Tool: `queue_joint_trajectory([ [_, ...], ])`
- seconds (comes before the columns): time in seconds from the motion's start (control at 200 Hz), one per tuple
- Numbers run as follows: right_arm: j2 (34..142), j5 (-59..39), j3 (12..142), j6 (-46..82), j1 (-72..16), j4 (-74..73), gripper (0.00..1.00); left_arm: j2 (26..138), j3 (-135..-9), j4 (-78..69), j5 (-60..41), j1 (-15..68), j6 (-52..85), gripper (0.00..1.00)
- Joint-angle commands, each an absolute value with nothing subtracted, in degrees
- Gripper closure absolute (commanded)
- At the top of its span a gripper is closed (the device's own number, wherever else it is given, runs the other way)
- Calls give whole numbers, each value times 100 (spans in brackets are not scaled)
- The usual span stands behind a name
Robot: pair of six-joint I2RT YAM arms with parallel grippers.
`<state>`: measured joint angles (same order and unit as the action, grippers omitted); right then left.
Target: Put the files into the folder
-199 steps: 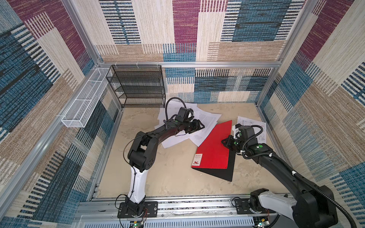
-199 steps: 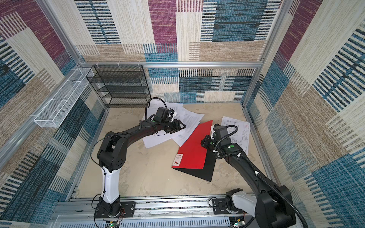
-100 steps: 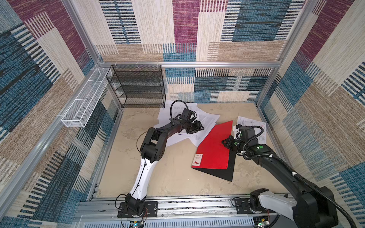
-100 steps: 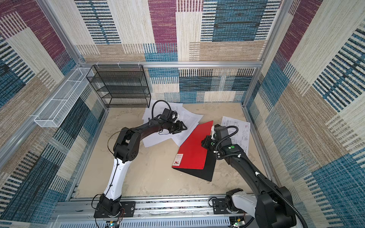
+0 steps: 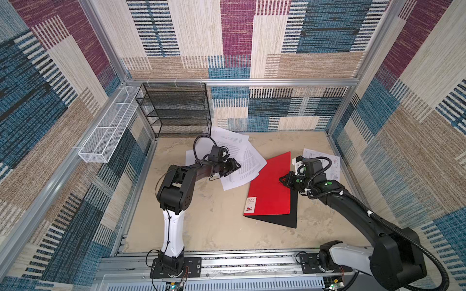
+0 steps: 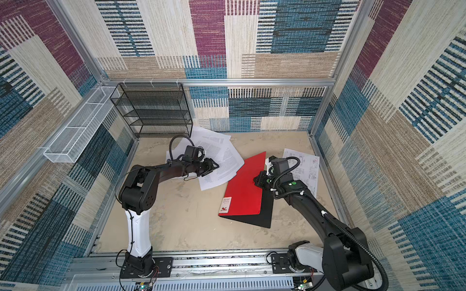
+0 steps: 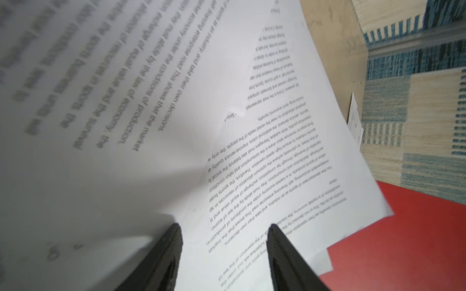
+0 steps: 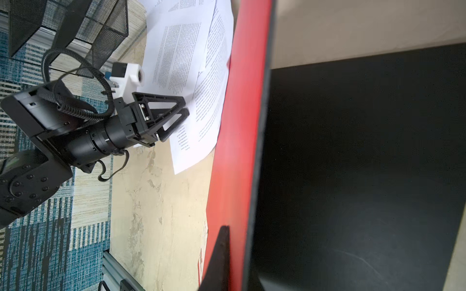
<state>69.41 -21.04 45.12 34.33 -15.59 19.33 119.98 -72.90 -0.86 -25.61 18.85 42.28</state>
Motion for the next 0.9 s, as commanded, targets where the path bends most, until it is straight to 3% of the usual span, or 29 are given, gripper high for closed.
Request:
queue_joint_trajectory([
  [0.0,6960,-1935,4578,3125,-1558,1962,100,11861,-6419,1424,-1535,1594,4617,42],
  [0.19,6949,-1639,4641,3025,-1557,2053,100,11176,-5150,1123,-1466,809,4790,43],
  [0.386,6901,-1448,4844,2825,-1545,2258,100,11116,-5082,1080,-1684,510,4844,47],
  [0.526,6761,-1452,4904,2769,-1421,2484,100,10484,-5017,1170,-1572,504,4972,47],
  [0.626,6668,-1696,4995,2675,-1424,2476,99,9844,-5275,1361,-1625,891,4693,47],
  [0.791,6790,-1907,5335,2486,-1424,2678,95,9077,-5859,1977,-1534,2196,4232,40],
  [0.896,6922,-2253,5456,2437,-1430,2641,83,8983,-5848,1810,-1985,2596,4245,38],
])
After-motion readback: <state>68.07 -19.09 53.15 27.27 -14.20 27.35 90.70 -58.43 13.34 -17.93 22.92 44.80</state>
